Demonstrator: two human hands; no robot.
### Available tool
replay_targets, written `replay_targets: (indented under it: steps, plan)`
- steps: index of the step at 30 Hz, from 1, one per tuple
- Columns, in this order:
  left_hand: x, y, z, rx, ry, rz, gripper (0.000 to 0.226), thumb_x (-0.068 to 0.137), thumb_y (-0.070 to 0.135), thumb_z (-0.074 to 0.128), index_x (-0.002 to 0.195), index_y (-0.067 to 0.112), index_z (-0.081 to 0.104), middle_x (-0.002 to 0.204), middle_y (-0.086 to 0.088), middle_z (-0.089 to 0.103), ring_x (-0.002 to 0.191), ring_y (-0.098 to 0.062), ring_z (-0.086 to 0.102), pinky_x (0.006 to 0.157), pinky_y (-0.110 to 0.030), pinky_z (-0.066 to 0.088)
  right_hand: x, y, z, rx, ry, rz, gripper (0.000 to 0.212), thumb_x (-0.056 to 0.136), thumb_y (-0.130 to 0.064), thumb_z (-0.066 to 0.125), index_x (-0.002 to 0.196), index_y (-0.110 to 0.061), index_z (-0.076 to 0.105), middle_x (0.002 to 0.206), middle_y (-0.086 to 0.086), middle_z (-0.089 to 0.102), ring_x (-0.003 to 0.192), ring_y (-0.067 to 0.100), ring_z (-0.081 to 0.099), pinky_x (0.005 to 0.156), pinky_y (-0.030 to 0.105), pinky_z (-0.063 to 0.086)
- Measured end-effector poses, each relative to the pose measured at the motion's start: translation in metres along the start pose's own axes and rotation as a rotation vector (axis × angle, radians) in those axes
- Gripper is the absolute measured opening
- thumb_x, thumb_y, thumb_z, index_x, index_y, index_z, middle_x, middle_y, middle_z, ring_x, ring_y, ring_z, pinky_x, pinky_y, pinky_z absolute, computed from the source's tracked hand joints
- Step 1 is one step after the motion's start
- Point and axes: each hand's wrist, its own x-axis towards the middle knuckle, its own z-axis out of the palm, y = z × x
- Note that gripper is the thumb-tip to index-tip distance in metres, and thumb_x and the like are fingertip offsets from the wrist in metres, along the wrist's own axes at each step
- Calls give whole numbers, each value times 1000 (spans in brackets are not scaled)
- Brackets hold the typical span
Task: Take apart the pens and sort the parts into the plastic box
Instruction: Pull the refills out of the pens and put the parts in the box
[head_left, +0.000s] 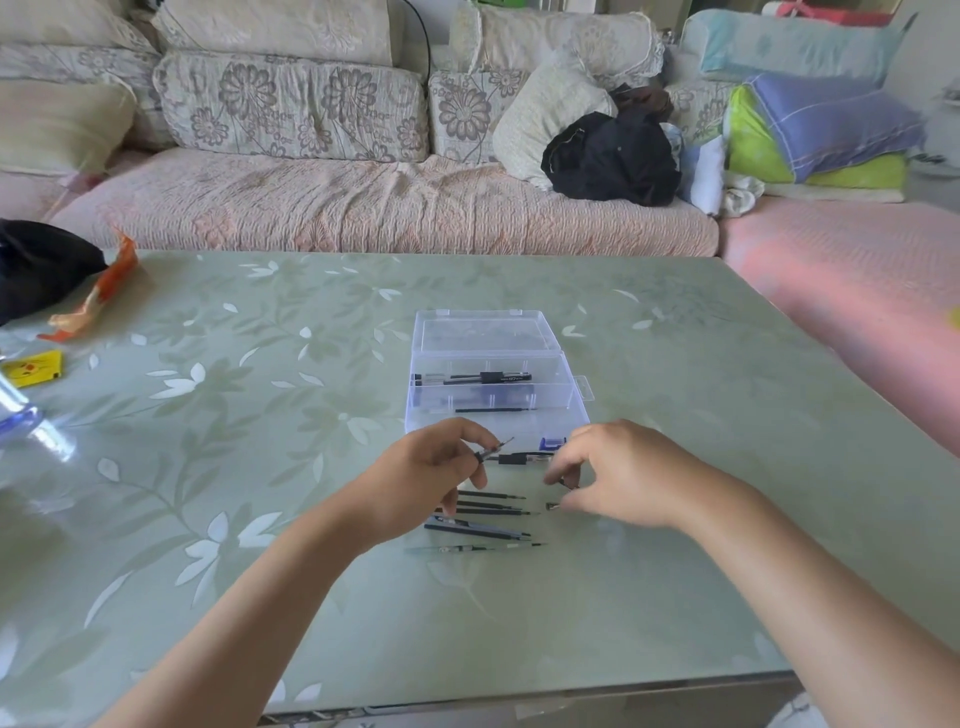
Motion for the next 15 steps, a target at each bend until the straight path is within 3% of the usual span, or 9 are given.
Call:
replay_targets:
  steps: [2,5,10,12,15]
  plan:
    - [-1,2,1,-42,-11,0,31,99,12,44,105,36,63,86,6,67,63,-18,54,59,-20,42,1,-2,3,2,-16,-14,22,77,-40,70,98,-44,69,90,-19,61,84,-1,55,68,19,43]
    - [-2,3,2,-53,-31,16,36,101,13,43,111,42,63,87,8,67,63,-17,55,64,-27,41,2,-5,6,-13,-4,-31,15,77,-36,68,90,-43,71,86,-20,61,80,-1,55,67,20,45]
    - [-1,0,3,-35,-32,7,35,100,12,44,104,38,67,84,10,66,61,-16,54,66,-31,40,0,-12,3,20,51,-35,11,81,-35,64,90,-37,70,92,-22,66,79,-3,56,72,21,48]
    - [0,-1,3,-13,-28,8,35,100,12,45,102,39,67,83,10,66,61,-16,53,68,-31,43,-1,-14,0,85,150,-34,8,82,-37,65,88,-37,70,90,-23,68,69,-9,54,64,16,42]
    - [1,-2,4,8,-37,19,37,99,11,46,99,41,67,83,10,67,61,-16,53,70,-29,47,-4,-18,-3,233,287,-51,2,83,-31,68,83,-33,69,69,-29,62,60,-14,52,54,12,32]
